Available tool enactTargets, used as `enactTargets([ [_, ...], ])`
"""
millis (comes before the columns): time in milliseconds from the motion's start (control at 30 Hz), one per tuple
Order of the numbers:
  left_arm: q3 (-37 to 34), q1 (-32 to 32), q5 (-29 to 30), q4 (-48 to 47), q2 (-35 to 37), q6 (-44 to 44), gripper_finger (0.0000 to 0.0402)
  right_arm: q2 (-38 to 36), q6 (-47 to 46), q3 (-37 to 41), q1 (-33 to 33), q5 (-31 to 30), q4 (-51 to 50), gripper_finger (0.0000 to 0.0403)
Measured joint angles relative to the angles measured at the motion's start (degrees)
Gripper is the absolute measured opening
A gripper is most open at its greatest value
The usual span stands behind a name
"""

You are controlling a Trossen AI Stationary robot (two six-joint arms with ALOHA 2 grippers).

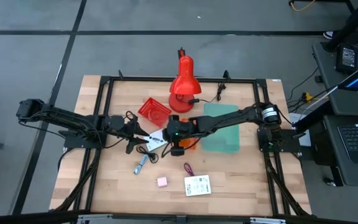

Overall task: Pick and place items into bin
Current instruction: Put the top card reader box into the red bin

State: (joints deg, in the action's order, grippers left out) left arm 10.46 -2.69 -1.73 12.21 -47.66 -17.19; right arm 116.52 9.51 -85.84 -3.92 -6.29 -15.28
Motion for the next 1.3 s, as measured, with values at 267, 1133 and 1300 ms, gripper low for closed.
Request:
enactTargets([
  [267,0.00,0.04,7.06,-0.45,0.00,-1.21,0.0161,2.57,-1.76,-0.74,0.30,0.53,1.91,0.0000],
  [1133,0.00,10.91,-1.37,-10.34,0.00,-8.28,0.0162,11.72,-4.75,-14.85,-1.42,3.08,-7.73,0.0000],
  [1300,0.00,11.58,-0.74,-11.84,0.00,-8.11,0.0162,12.76,-6.09,-15.04,-1.42,2.91,-7.63,0.0000],
])
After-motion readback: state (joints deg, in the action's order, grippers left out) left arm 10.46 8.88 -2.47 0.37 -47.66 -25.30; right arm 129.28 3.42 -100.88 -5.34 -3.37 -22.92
